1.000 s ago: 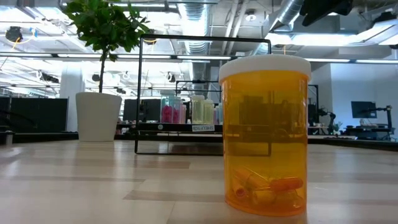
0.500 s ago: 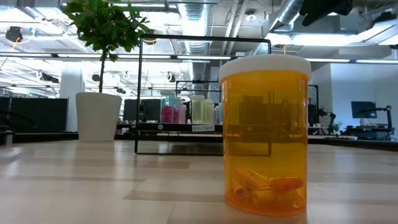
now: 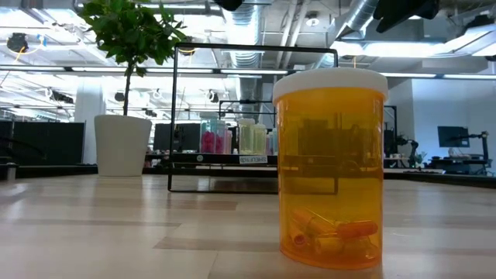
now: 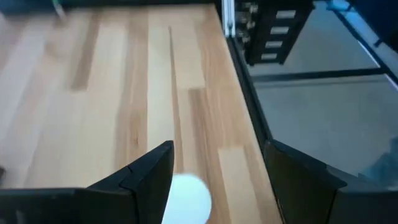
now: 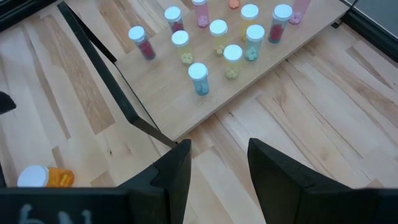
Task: Pick and place medicine bottles onto shelf by color
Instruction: Put the orange pill bottle on the shelf
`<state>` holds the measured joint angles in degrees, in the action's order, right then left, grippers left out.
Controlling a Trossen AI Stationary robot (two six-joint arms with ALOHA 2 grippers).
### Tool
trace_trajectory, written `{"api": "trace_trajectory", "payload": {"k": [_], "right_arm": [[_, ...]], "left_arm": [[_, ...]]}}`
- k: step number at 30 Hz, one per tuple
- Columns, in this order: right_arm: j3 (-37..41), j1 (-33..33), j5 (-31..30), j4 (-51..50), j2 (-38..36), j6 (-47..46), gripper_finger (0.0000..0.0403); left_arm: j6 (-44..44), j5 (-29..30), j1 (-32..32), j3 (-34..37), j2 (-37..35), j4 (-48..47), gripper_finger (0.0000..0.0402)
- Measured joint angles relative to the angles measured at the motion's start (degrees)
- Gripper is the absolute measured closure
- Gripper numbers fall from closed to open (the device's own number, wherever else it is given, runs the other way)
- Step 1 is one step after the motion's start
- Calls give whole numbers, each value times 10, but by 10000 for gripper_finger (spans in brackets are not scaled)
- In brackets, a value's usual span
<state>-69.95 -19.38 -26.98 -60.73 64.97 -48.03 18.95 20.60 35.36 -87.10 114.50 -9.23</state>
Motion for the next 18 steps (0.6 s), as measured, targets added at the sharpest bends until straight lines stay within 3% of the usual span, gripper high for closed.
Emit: {"api": "trace_trajectory", "payload": {"k": [6,13,18], "right_arm": [[0,0,0,0,0,0,223],[0,0,0,0,0,0,223],[0,0,0,2,0,0,223]], "left_arm": [[59,-32,-6,19,0,23,151],[58,-10,-15,20,24,21,98],[57,3,-14,17,47,30,86]]}}
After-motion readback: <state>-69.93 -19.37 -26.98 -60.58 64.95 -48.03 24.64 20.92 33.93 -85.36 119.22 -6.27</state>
